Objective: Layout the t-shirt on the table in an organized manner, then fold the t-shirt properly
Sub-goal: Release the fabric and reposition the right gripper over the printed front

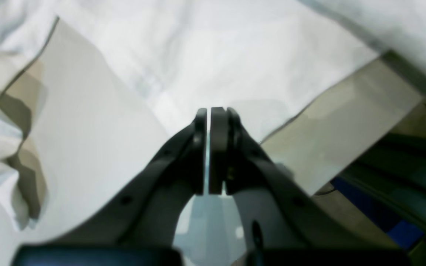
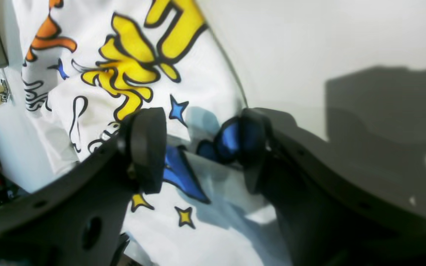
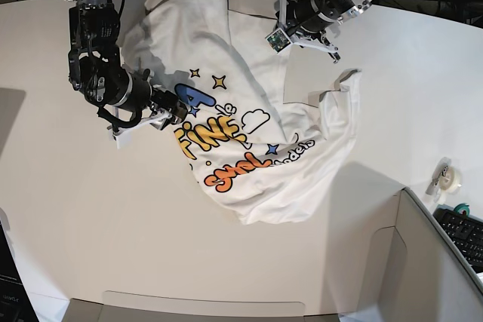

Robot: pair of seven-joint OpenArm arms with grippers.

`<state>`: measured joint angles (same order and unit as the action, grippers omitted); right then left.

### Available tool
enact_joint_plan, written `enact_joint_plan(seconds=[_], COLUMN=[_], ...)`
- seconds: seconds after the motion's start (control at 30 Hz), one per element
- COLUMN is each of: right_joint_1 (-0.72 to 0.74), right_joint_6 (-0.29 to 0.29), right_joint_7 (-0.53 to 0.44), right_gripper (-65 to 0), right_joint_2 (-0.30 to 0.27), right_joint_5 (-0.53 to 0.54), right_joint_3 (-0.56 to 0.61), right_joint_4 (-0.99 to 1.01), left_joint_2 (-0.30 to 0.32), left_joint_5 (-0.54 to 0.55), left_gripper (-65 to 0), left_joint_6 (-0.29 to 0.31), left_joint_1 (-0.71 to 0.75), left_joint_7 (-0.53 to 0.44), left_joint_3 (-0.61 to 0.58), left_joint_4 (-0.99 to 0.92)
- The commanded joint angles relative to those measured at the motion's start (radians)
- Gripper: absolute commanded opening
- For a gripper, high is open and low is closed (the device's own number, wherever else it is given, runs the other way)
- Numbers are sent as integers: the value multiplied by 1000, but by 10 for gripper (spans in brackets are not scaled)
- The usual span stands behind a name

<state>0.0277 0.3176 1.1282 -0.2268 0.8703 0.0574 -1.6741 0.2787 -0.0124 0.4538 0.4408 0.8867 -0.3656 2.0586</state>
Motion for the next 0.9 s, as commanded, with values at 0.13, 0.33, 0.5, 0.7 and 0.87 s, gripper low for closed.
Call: enact_joint_plan(seconds=[0.13,0.33,0.5,0.7,0.87], right_joint_1=[15,82,134,145,146], right_joint_6=[-7,-7,-10,-127,-127], right_joint_7=[-63,-63,-60,-55,-61], right_gripper=[-329,-327,-326,-328,-347], right_joint_2=[-10,-4,31,63,62], right_joint_5=[-44,-46,-46,-52,-55], right_joint_3=[-34,-49,-38,15,101], right_joint_4=[10,84,185,257,256], left_joint_2=[4,4,4,4,6], left_joint_5=[5,5,5,5,5], left_gripper=[-650,-553,-538,-538,-538], left_joint_6=[-2,-2,-2,-2,-2], left_joint_1=[3,3,3,3,2], left_joint_7=[-7,-7,-5,-5,-5], left_joint_3=[6,6,6,6,7], left_joint_4=[7,7,7,7,7])
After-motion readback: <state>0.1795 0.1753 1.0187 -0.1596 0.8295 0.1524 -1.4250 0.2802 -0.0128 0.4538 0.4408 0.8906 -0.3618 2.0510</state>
